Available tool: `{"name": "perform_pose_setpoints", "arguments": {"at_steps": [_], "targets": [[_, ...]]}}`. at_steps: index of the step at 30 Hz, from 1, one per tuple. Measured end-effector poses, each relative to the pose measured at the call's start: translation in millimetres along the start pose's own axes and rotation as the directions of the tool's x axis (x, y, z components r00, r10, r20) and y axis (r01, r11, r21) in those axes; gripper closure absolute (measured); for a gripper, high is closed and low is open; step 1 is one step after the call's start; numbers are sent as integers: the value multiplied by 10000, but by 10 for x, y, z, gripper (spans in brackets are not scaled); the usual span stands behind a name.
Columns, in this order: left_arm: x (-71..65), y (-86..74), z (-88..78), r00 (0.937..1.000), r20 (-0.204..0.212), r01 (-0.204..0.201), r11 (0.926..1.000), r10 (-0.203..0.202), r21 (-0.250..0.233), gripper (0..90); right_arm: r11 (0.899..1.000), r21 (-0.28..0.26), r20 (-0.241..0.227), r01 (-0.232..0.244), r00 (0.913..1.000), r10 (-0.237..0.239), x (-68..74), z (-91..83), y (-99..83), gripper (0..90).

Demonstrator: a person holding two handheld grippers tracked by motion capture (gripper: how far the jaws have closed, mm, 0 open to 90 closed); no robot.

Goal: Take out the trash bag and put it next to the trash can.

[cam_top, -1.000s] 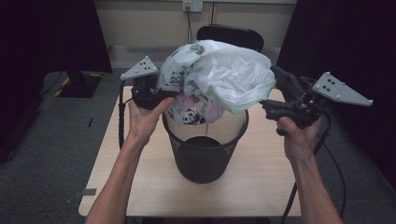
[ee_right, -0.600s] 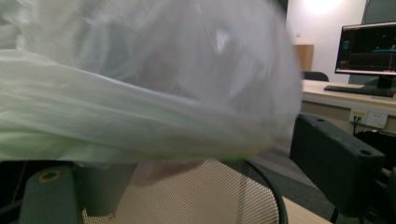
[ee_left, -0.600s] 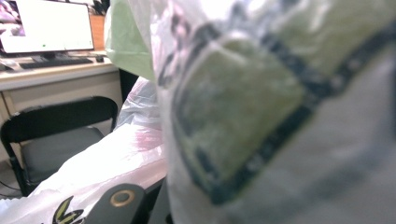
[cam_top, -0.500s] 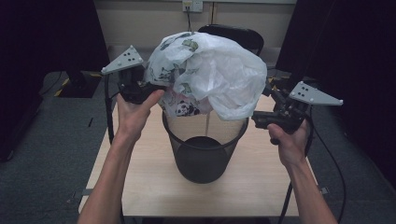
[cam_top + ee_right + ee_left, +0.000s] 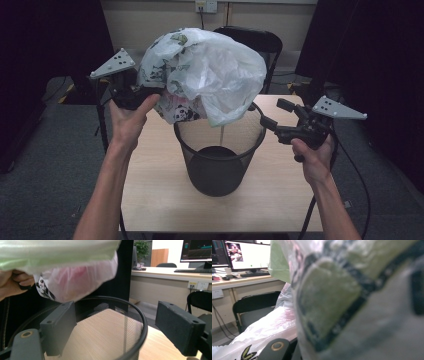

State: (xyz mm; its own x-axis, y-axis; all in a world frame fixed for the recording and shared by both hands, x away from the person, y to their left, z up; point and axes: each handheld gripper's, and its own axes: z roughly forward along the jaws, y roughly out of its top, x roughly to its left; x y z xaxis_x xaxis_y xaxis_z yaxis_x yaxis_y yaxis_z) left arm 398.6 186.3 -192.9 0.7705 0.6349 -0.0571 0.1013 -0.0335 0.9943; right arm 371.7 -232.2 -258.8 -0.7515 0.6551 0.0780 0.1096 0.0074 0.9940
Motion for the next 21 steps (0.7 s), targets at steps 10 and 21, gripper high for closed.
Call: {"name": "perform_pose_setpoints", "arguments": {"at_steps": [10,21], "targets": [[152,-67,-117,9975,-680,216,9996,-202,198,867,9984,379,384,-411,9985,397,-130,-125,-212,168],[360,-133,-232,9891,-1457,262,9985,-190,476,867,9922,844,755,-922,9934,859,-246,-184,-506,189]]}}
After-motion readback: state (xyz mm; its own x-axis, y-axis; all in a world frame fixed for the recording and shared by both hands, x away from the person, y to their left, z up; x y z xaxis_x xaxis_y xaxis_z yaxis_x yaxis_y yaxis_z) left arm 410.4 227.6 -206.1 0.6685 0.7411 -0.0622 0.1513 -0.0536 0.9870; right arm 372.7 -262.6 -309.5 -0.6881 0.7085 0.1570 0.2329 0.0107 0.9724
